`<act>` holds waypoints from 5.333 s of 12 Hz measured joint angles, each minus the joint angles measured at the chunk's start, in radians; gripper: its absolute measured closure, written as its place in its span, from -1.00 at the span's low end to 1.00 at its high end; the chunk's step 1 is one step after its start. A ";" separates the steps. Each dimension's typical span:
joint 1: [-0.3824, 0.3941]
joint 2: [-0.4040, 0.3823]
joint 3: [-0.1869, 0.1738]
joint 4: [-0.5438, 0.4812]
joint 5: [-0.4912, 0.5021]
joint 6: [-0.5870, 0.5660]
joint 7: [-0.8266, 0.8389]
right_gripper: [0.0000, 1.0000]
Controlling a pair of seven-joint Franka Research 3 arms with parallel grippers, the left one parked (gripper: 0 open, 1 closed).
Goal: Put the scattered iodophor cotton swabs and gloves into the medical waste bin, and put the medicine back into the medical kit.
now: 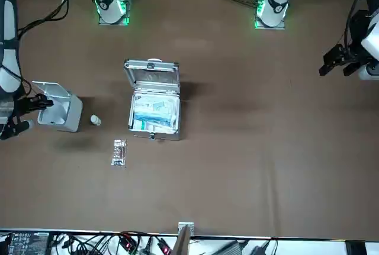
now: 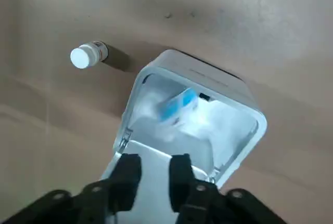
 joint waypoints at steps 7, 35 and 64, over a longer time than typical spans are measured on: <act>0.073 0.001 0.029 0.011 0.120 0.009 0.050 -0.99; 0.390 0.377 0.020 0.181 0.142 0.699 -0.199 -0.22; 0.395 0.452 0.036 0.222 0.141 0.697 -0.203 0.34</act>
